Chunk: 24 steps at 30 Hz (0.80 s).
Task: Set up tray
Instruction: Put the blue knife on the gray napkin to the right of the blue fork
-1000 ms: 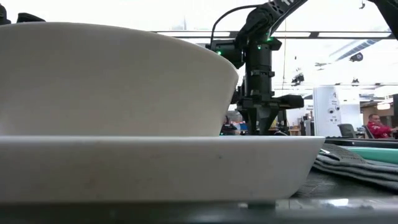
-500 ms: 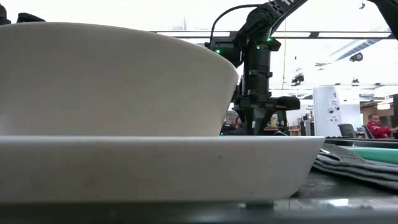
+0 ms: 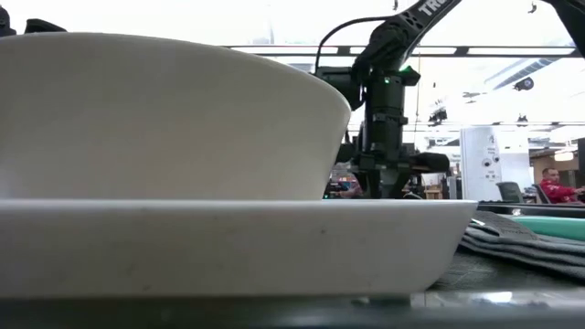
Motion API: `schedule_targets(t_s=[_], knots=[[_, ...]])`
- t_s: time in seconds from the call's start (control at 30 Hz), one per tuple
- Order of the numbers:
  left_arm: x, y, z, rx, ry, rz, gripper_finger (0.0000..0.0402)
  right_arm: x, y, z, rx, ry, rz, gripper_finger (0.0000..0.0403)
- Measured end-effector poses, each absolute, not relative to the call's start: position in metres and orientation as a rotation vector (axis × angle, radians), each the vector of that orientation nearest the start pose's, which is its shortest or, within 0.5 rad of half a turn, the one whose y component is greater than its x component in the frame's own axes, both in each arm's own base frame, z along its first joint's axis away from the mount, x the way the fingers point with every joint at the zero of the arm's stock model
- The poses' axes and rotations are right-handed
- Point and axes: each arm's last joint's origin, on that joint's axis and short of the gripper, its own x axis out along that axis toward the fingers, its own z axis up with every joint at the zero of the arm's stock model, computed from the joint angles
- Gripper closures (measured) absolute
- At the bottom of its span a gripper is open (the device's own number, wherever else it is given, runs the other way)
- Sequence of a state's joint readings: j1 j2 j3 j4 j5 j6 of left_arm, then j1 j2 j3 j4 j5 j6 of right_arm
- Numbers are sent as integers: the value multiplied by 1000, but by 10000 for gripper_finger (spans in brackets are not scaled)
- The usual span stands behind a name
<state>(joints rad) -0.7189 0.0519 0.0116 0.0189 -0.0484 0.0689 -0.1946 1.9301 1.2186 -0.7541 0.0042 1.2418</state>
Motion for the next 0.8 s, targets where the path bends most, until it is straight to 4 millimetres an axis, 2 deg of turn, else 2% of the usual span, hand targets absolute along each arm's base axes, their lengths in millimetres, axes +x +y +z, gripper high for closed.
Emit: schedule_targets(t_s=[0.33,0.5,0.8], knots=[[76,-65,165,74,-3,-671,354,332,-68,128,1172,1215,-1020,335],[76,-65,165,74,-3,-671,354,335,-67,131,1007,1227,-976,335],[76,-65,165,75,-3,-671,354,336,-67,132,963,1271,-889,335]])
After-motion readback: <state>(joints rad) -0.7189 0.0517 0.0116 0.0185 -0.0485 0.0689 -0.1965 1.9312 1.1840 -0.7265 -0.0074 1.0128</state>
